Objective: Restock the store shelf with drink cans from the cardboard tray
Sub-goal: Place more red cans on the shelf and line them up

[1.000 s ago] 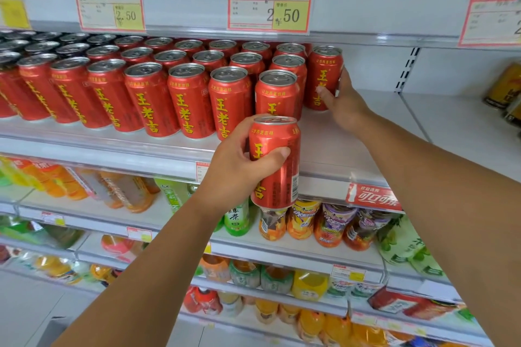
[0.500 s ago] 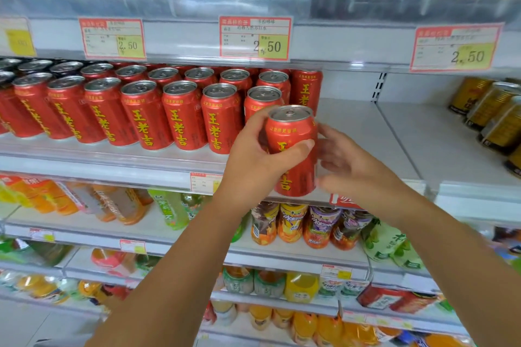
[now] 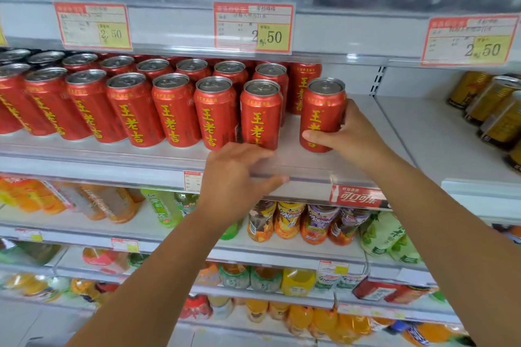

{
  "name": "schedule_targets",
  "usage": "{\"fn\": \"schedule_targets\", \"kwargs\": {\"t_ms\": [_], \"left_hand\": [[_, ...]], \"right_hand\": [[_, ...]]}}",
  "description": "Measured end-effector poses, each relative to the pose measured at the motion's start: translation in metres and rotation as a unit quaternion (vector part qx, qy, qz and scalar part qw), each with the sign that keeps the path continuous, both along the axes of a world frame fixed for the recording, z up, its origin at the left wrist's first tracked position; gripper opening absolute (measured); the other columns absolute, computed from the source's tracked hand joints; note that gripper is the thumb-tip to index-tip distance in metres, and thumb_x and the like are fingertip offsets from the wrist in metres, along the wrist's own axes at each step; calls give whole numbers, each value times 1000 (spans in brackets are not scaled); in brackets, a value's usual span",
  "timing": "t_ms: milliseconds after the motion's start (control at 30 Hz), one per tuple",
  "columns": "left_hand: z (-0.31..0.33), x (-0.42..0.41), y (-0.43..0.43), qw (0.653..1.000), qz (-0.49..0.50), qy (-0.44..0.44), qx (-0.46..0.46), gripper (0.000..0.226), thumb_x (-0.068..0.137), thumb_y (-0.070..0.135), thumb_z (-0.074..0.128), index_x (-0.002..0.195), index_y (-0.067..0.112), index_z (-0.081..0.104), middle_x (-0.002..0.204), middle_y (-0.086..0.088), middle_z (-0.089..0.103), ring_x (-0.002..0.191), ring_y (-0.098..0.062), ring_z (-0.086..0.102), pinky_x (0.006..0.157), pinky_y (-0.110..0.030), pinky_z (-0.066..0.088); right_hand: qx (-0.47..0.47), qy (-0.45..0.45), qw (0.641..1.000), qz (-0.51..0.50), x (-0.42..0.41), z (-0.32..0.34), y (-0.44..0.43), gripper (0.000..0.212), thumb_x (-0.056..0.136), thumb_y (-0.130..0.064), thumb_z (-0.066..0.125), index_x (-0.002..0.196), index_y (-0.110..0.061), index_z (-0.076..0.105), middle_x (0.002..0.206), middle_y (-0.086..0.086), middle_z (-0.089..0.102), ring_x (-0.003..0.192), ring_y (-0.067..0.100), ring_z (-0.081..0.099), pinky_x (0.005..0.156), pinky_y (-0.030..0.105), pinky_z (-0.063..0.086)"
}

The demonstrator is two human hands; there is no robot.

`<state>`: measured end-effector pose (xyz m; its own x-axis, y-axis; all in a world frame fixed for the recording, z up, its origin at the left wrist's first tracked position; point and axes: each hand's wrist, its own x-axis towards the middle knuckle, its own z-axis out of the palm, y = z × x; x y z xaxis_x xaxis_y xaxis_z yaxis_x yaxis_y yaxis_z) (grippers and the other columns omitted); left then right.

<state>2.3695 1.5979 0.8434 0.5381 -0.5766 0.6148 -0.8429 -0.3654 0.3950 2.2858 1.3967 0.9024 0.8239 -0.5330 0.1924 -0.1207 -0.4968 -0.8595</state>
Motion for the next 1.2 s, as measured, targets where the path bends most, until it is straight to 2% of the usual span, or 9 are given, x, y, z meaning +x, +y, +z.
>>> {"fn": "schedule_targets", "kwargs": {"t_ms": [67,200,267,467,667,900,1000,1133,1200], "left_hand": [[-13,7,-1,999,-4,-39,16,52,71,69,64,102,29,75,103,14,70,94,-13,60,86,-38,44],[-19,10,-4,998,-18,-66,-3,45,70,67,70,98,32,74,98,15,67,88,-14,58,81,-41,43],[-19,9,-4,997,-18,-72,-8,44,71,66,70,98,32,74,96,15,66,87,-14,57,80,-39,42],[-18,6,-3,997,-10,-74,-10,45,71,67,69,99,32,74,94,15,65,87,-14,56,80,-37,40],[-18,6,-4,997,-4,-73,-5,45,71,68,67,100,34,73,94,16,64,88,-12,53,81,-33,36],[-18,7,-4,997,-2,-79,0,45,72,70,65,100,36,73,92,17,61,88,-11,51,81,-26,25],[-17,7,-3,997,-4,-83,0,44,72,70,64,99,36,73,91,17,60,87,-11,50,81,-23,22],[-16,6,-3,997,0,-74,12,45,72,68,64,102,37,71,92,17,60,88,-11,52,82,-23,21],[-13,1,-2,997,-1,-73,2,43,73,62,68,106,34,71,100,14,62,95,-14,52,85,-26,24]], "right_hand": [[5,-2,1000,-10,12,-3,-5,76,70,-24,85,133,-21,42,117,-7,58,102,8,59,82,20,41],[-27,-6,999,-27,35,-2,-9,90,68,-26,86,140,-20,33,124,-4,50,108,9,52,83,17,41],[-33,-9,999,-34,44,-3,-11,96,66,-29,88,141,-21,29,130,2,50,112,13,53,88,23,43],[-11,-13,999,-37,57,-5,-14,86,72,-25,84,139,-15,31,135,5,51,113,13,52,86,23,39],[-7,-1,999,-38,60,-7,-16,86,75,-29,82,142,-17,30,140,7,49,124,22,52,92,25,40],[7,14,999,-31,59,-9,-19,77,78,-30,79,141,-16,36,133,6,54,117,21,56,96,30,43],[-9,37,999,-20,55,-6,-21,79,79,-31,77,144,-16,34,138,6,51,122,20,52,94,26,39],[1,64,998,-22,38,-3,-25,92,80,-38,76,152,-19,21,145,9,46,128,22,49,98,30,39],[1,41,998,-40,18,1,-23,84,82,-38,74,150,-23,26,141,7,49,125,18,50,98,29,41]]}}
